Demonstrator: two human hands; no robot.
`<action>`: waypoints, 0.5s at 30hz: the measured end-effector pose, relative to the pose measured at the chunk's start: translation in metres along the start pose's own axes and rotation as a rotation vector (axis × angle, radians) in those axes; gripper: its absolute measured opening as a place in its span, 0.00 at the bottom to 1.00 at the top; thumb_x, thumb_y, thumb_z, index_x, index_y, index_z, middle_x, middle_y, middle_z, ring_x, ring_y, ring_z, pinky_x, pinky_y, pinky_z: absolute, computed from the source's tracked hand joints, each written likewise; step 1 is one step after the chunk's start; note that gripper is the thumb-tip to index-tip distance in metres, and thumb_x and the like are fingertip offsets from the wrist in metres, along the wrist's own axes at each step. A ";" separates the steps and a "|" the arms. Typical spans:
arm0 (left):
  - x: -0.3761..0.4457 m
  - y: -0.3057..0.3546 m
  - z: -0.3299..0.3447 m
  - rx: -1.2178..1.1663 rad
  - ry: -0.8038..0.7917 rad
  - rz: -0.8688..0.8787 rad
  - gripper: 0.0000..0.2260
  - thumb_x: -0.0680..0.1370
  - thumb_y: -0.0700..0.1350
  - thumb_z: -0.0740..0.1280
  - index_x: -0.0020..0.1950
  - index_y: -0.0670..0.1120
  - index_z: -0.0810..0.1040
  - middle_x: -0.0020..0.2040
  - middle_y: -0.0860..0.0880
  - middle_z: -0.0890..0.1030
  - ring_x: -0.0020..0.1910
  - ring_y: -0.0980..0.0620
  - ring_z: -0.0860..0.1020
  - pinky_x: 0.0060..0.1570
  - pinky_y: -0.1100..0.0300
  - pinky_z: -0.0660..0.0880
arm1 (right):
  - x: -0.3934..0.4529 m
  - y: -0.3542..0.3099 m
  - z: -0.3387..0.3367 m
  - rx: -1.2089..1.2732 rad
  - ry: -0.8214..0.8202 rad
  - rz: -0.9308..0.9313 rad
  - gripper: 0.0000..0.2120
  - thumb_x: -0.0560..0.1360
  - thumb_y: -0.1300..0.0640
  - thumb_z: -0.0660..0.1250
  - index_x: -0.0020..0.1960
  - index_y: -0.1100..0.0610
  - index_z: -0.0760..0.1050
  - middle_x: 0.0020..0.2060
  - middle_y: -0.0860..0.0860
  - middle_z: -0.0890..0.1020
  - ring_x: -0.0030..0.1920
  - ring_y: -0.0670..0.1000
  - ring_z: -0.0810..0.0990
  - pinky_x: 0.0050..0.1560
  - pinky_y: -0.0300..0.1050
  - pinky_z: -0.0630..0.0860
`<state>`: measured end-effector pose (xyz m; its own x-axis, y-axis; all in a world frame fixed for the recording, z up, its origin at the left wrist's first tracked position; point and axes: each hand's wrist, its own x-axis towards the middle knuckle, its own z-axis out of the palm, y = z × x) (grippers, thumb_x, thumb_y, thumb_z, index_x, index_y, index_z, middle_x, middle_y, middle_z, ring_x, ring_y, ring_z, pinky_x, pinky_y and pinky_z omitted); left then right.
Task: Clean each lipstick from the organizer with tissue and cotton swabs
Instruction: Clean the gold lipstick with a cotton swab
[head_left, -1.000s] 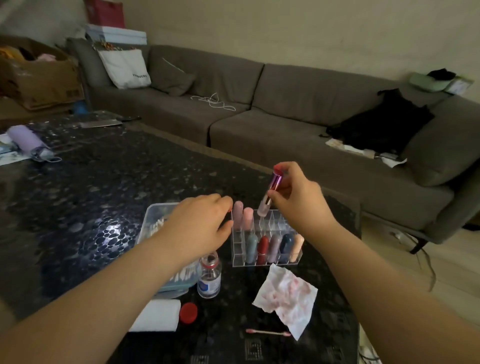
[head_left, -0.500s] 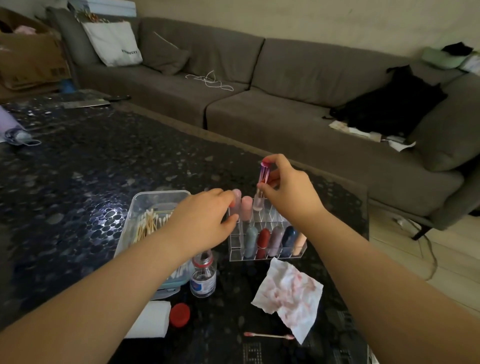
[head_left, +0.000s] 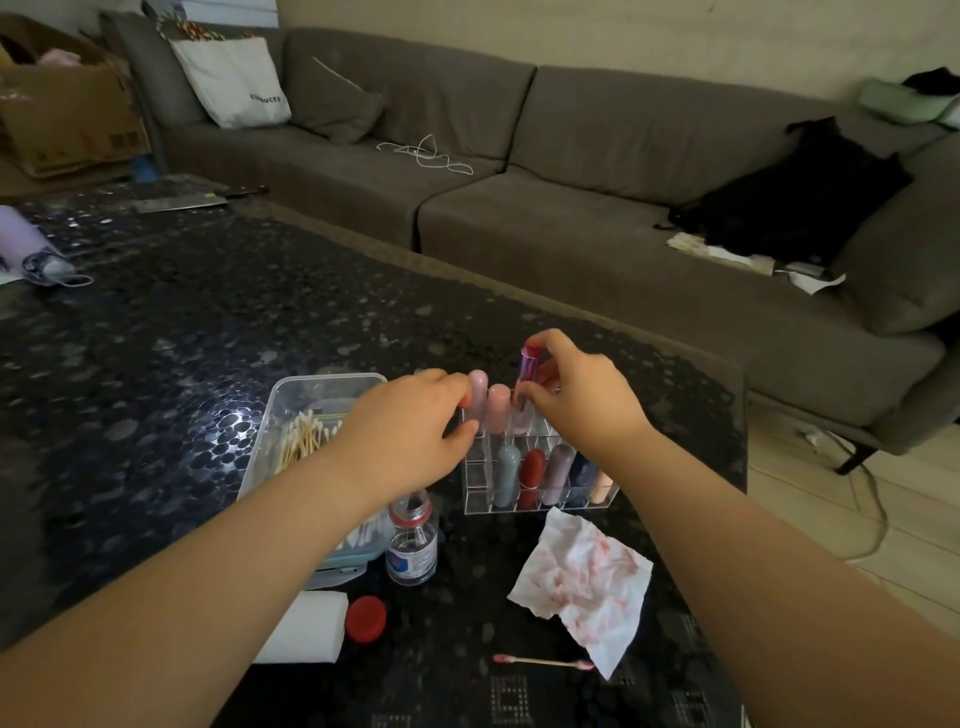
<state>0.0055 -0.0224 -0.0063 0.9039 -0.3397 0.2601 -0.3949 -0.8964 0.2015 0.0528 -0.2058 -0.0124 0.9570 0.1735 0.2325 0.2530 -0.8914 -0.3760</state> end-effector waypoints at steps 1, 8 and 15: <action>0.000 0.000 -0.001 -0.001 -0.001 0.000 0.11 0.78 0.52 0.61 0.57 0.49 0.73 0.52 0.51 0.77 0.48 0.52 0.77 0.47 0.55 0.75 | 0.000 0.000 -0.001 -0.019 -0.001 -0.005 0.21 0.77 0.52 0.66 0.67 0.49 0.64 0.50 0.52 0.82 0.46 0.52 0.81 0.47 0.53 0.80; -0.007 0.004 -0.014 0.027 0.015 0.002 0.11 0.79 0.53 0.60 0.58 0.49 0.73 0.52 0.52 0.77 0.48 0.52 0.77 0.45 0.57 0.75 | -0.019 -0.006 -0.024 -0.106 0.041 -0.051 0.18 0.77 0.50 0.65 0.66 0.51 0.70 0.58 0.49 0.78 0.54 0.49 0.78 0.51 0.43 0.77; -0.041 0.020 -0.033 -0.019 0.064 0.008 0.11 0.79 0.52 0.60 0.59 0.49 0.73 0.53 0.52 0.76 0.49 0.54 0.76 0.46 0.58 0.75 | -0.078 -0.018 -0.044 -0.117 -0.026 -0.061 0.14 0.77 0.49 0.64 0.62 0.51 0.74 0.56 0.48 0.78 0.53 0.46 0.77 0.51 0.37 0.74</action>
<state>-0.0450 -0.0174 0.0185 0.8884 -0.3277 0.3215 -0.4059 -0.8878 0.2169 -0.0333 -0.2215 0.0159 0.9441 0.2381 0.2279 0.2938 -0.9213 -0.2547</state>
